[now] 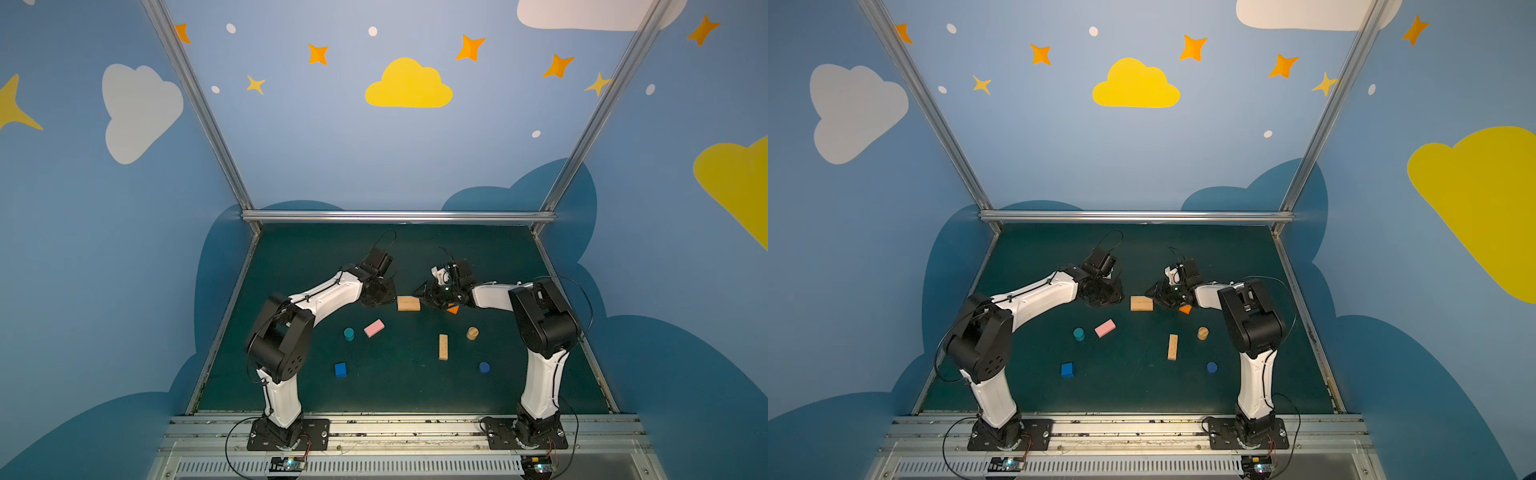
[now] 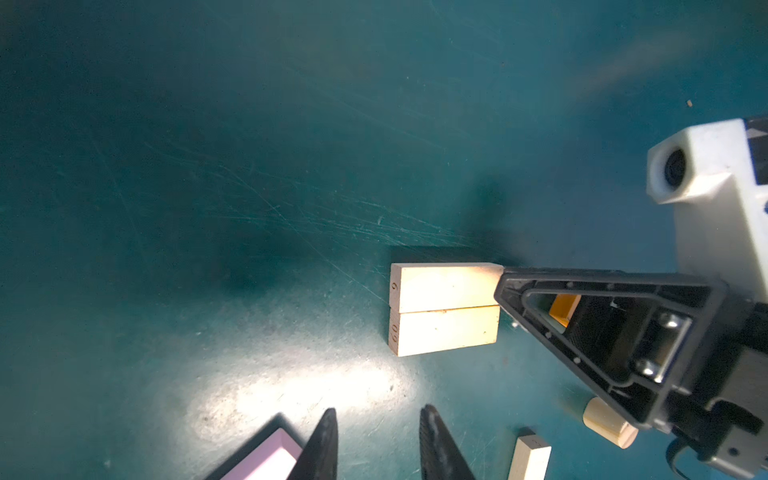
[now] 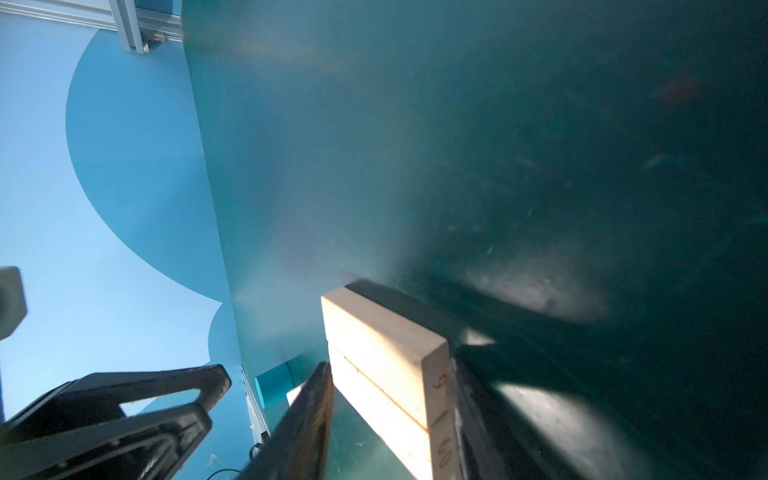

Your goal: Build the wood block tower

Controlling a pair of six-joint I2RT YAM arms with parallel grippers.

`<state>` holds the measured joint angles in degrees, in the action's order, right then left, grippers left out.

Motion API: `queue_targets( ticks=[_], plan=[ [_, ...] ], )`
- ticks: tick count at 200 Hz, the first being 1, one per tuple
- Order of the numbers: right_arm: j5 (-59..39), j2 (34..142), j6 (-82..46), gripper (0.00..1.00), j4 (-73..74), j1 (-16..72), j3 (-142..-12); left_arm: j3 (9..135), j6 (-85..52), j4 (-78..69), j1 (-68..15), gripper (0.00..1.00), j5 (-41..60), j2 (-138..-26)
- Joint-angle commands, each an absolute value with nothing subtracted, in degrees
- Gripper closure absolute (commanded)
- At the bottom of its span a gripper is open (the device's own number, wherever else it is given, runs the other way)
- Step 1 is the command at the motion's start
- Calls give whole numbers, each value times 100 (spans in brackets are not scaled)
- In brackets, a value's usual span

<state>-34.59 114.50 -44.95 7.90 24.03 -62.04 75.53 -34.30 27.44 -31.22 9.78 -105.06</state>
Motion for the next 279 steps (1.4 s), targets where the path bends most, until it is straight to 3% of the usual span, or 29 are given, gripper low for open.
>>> queue_targets(
  ticks=[1, 60, 127, 166, 208, 241, 279],
  plan=[
    [-3251, 11403, -4465, 49, 527, 2348, -6145, 7598, -3338, 2912, -3092, 66, 908, -10435],
    [-3297, 10924, -4426, 37, 479, 2158, -5983, 7734, -3104, 3194, -3094, 64, 648, -10224],
    [-3313, 10098, -4290, 35, 219, 2065, -5812, 7787, -2169, 3685, -3085, 60, 386, -9676],
    [-3318, 9407, -4136, 36, -40, 1997, -5581, 7602, -1361, 4008, -3085, 52, 340, -9250],
    [-2943, 8409, -3778, 54, -636, 1934, -5198, 7329, -587, 4218, -3085, 46, 557, -8906],
    [-2702, 7601, -3636, 76, -1000, 1872, -4862, 7317, -143, 4350, -3144, 44, 867, -8963],
    [-2497, 6935, -3584, 89, -1185, 1728, -4449, 7705, 324, 5064, -3397, 43, 476, -9504]
  ],
)
